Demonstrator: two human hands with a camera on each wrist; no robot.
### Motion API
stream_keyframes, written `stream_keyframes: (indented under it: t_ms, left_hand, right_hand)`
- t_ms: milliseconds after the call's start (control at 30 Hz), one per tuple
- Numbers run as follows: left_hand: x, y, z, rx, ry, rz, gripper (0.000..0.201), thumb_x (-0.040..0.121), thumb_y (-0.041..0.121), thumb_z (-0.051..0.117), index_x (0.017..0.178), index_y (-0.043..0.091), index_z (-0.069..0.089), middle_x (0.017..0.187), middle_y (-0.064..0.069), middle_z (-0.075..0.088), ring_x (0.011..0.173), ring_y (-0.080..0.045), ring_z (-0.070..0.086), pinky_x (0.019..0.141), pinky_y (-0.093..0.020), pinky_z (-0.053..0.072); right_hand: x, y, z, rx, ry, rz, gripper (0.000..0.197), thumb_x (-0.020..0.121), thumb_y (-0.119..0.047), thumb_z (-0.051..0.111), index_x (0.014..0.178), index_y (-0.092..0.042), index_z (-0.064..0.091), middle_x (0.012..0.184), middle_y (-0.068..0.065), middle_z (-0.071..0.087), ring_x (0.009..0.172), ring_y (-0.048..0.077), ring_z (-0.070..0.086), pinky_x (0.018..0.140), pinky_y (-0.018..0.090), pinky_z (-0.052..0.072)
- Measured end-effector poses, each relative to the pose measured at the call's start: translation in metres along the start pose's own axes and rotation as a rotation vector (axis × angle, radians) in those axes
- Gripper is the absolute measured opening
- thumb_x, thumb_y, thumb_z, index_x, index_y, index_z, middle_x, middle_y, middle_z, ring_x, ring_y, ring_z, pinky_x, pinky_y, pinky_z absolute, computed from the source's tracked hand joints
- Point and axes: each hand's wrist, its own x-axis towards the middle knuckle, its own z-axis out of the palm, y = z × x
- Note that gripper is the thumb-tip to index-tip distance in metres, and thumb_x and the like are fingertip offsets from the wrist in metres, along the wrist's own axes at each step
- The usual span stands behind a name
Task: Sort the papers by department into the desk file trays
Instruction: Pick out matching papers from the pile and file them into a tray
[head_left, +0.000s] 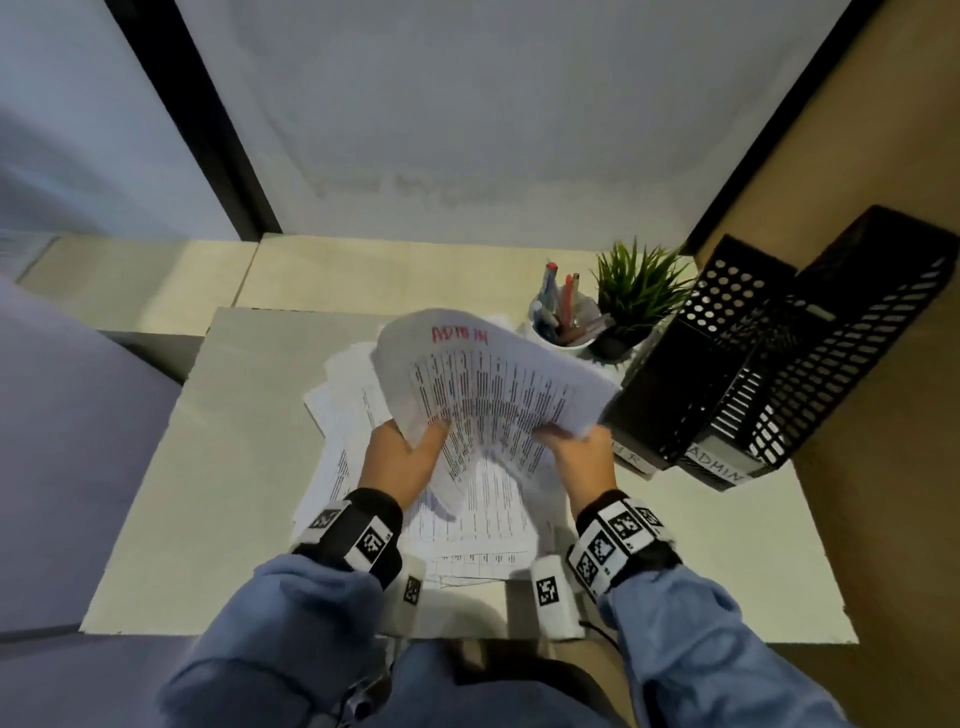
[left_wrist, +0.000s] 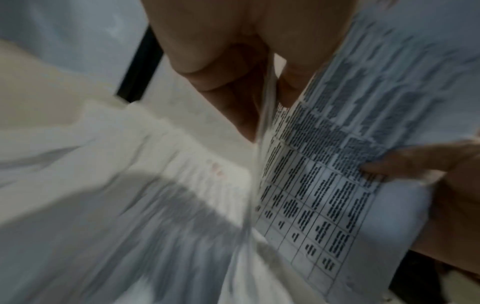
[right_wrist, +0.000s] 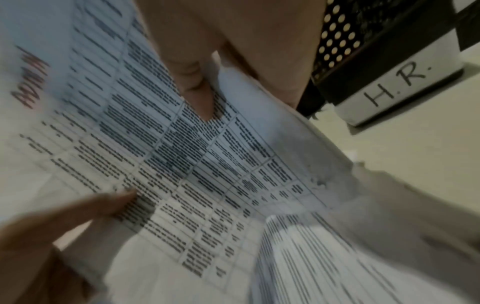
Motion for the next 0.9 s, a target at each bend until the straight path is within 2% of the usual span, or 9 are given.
stream_keyframes:
  t_ms: [100,167,200,367,433,500,633,800,900]
  left_hand:
    - [0.003,0.04,0.013,0.139,-0.141,0.115,0.028,0.092,0.021,0.055,0.068,0.007,0.055,0.058,-0.009,0.053,0.053,-0.02,0.048,0.053,-0.024,0.041]
    - [0.001,0.077,0.03,0.199,-0.236,0.216,0.034,0.092,0.012,0.053,0.058,0.009,0.046,0.051,-0.005,0.04,0.051,-0.018,0.038,0.053,-0.028,0.034]
    - [-0.002,0.095,0.039,0.207,-0.275,0.27,0.037,0.091,0.009,0.053,0.055,0.011,0.042,0.05,-0.004,0.038,0.05,-0.017,0.037,0.054,-0.028,0.031]
    - [-0.016,0.161,0.098,0.181,-0.339,0.537,0.049,0.088,-0.001,0.051,0.051,0.029,0.042,0.041,0.011,0.038,0.042,0.0,0.037,0.046,-0.011,0.025]
    - [-0.018,0.176,0.128,0.245,-0.351,0.642,0.034,0.086,-0.003,0.049,0.067,0.024,0.058,0.048,0.013,0.041,0.048,0.0,0.039,0.049,-0.015,0.026]
    - [-0.017,0.182,0.157,0.304,-0.376,0.695,0.028,0.08,0.001,0.044,0.092,0.013,0.067,0.061,0.009,0.055,0.057,-0.004,0.046,0.055,-0.023,0.034]
    - [-0.012,0.179,0.208,0.375,-0.357,0.698,0.047,0.074,0.009,0.039,0.112,0.018,0.064,0.094,-0.008,0.071,0.085,-0.028,0.064,0.072,-0.036,0.052]
    - [-0.005,0.167,0.256,0.463,-0.358,0.607,0.04,0.08,0.005,0.041,0.113,0.016,0.06,0.098,-0.014,0.069,0.089,-0.035,0.063,0.078,-0.043,0.053]
    - [-0.004,0.159,0.28,0.478,-0.363,0.532,0.034,0.086,0.008,0.043,0.117,0.013,0.055,0.102,-0.018,0.067,0.092,-0.038,0.062,0.081,-0.043,0.052]
  right_hand:
    - [0.011,-0.02,-0.033,-0.042,0.118,-0.089,0.008,0.079,0.005,0.064,0.085,-0.001,0.061,0.085,0.01,0.066,0.079,0.026,0.065,0.067,0.019,0.049]
    - [0.017,-0.034,-0.069,-0.092,0.222,-0.177,0.004,0.079,0.007,0.06,0.079,0.003,0.059,0.078,0.015,0.063,0.066,0.025,0.061,0.078,0.041,0.053]
    - [0.02,-0.038,-0.089,-0.134,0.29,-0.231,0.011,0.08,0.009,0.056,0.076,-0.001,0.058,0.072,0.011,0.059,0.06,0.02,0.055,0.065,0.033,0.05]
    - [0.036,-0.049,-0.187,-0.285,0.86,-0.235,0.053,0.083,-0.009,0.057,0.135,-0.007,0.044,0.12,0.013,0.048,0.096,0.02,0.056,0.089,0.032,0.044]
    - [0.045,-0.048,-0.213,-0.407,0.822,0.016,0.071,0.086,-0.023,0.06,0.146,-0.007,0.026,0.141,0.017,0.037,0.123,0.032,0.045,0.102,0.039,0.037]
    - [0.058,-0.042,-0.229,-0.46,0.676,0.174,0.071,0.088,-0.026,0.058,0.146,-0.005,0.024,0.145,0.021,0.037,0.129,0.037,0.041,0.106,0.044,0.037]
    - [0.069,-0.029,-0.235,-0.585,0.519,0.15,0.029,0.092,-0.015,0.048,0.114,-0.002,0.061,0.113,0.025,0.064,0.099,0.038,0.061,0.08,0.035,0.048]
    - [0.066,-0.017,-0.229,-0.705,0.478,0.219,0.034,0.096,-0.024,0.042,0.117,-0.002,0.059,0.121,0.02,0.06,0.111,0.035,0.057,0.084,0.031,0.042]
    - [0.064,-0.009,-0.227,-0.585,0.517,0.201,0.024,0.088,-0.011,0.049,0.091,0.008,0.063,0.098,0.023,0.064,0.089,0.033,0.061,0.072,0.031,0.042]
